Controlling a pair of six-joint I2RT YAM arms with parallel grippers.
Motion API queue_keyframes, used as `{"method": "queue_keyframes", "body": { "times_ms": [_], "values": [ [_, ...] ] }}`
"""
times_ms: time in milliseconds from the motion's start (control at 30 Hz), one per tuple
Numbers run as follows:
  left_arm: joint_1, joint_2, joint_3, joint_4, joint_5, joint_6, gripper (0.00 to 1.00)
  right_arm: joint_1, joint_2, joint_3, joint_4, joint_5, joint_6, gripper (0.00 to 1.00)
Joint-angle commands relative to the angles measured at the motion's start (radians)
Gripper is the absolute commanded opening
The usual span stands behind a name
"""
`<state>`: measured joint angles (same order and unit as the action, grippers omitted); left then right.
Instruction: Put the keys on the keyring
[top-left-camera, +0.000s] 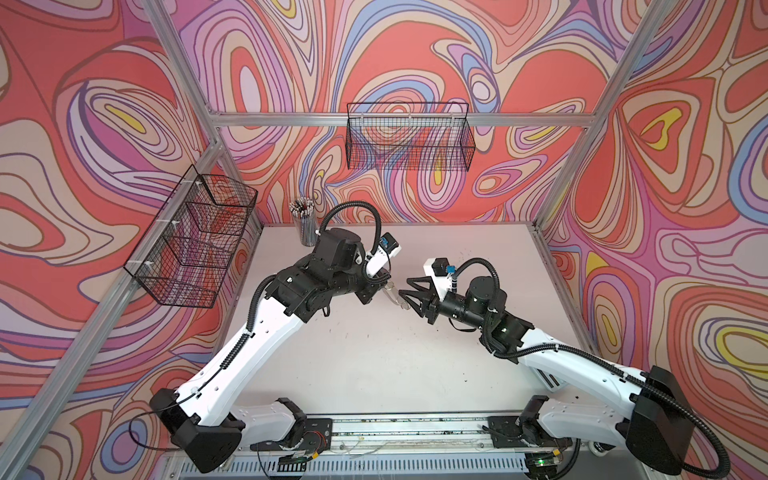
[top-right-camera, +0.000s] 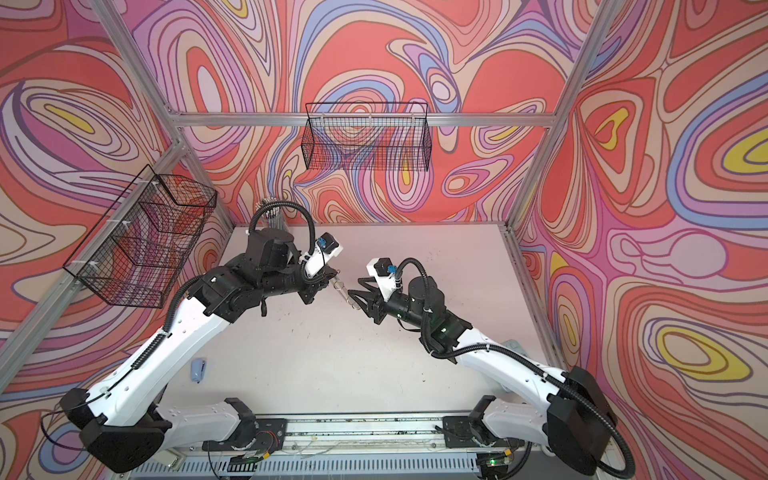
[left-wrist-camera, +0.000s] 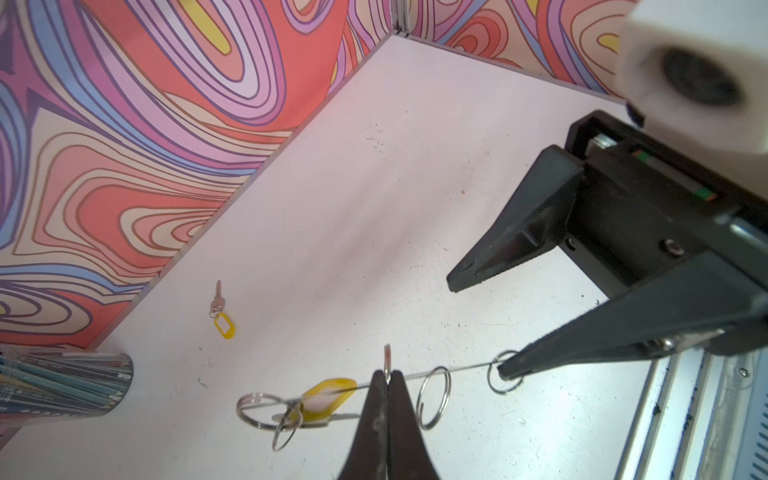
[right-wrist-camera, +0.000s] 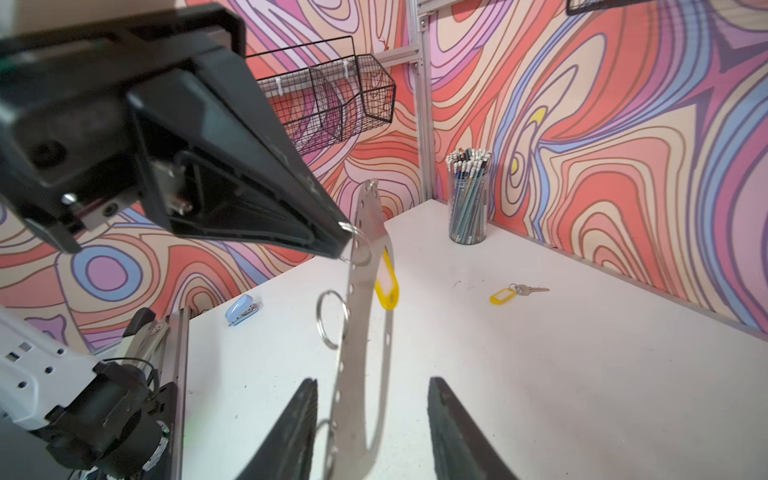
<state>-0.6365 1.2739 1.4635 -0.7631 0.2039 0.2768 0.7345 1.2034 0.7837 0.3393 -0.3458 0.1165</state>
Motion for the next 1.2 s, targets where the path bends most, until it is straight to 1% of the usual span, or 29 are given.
{"method": "queue_keyframes", "body": {
  "times_ms": [0,67,133,267,333,467,533,700,967,1167],
  "values": [
    [-0.006,-0.013,-0.012,-0.054,0.082,0.029,0.00,-0.063,0.024,0.032,0.021,-0.176,0.031,0.42],
    [-0.006,-0.031,-0.037,-0.029,0.120,0.031,0.00,-0.132,0.033,0.025,0.087,-0.278,0.103,0.41],
    [-0.005,-0.050,-0.057,-0.014,0.157,0.031,0.00,-0.174,0.029,0.006,0.147,-0.342,0.141,0.41],
    [-0.005,-0.068,-0.068,-0.019,0.241,0.044,0.00,-0.180,0.041,0.012,0.214,-0.482,0.176,0.39],
    [-0.005,-0.066,-0.062,-0.029,0.264,0.052,0.00,-0.180,0.056,0.023,0.230,-0.515,0.184,0.38],
    [-0.003,-0.058,-0.054,-0.045,0.281,0.053,0.00,-0.178,0.094,0.065,0.200,-0.595,0.174,0.34],
    [-0.003,-0.057,-0.051,-0.047,0.288,0.047,0.00,-0.175,0.109,0.078,0.192,-0.610,0.170,0.32],
    [-0.003,-0.055,-0.051,-0.041,0.284,0.042,0.00,-0.150,0.120,0.094,0.140,-0.615,0.120,0.30],
    [-0.003,-0.057,-0.052,-0.039,0.281,0.042,0.00,-0.149,0.126,0.083,0.111,-0.628,0.099,0.29],
    [-0.003,-0.053,-0.054,-0.042,0.297,0.043,0.00,-0.144,0.142,0.102,0.101,-0.643,0.095,0.25]
  ]
}}
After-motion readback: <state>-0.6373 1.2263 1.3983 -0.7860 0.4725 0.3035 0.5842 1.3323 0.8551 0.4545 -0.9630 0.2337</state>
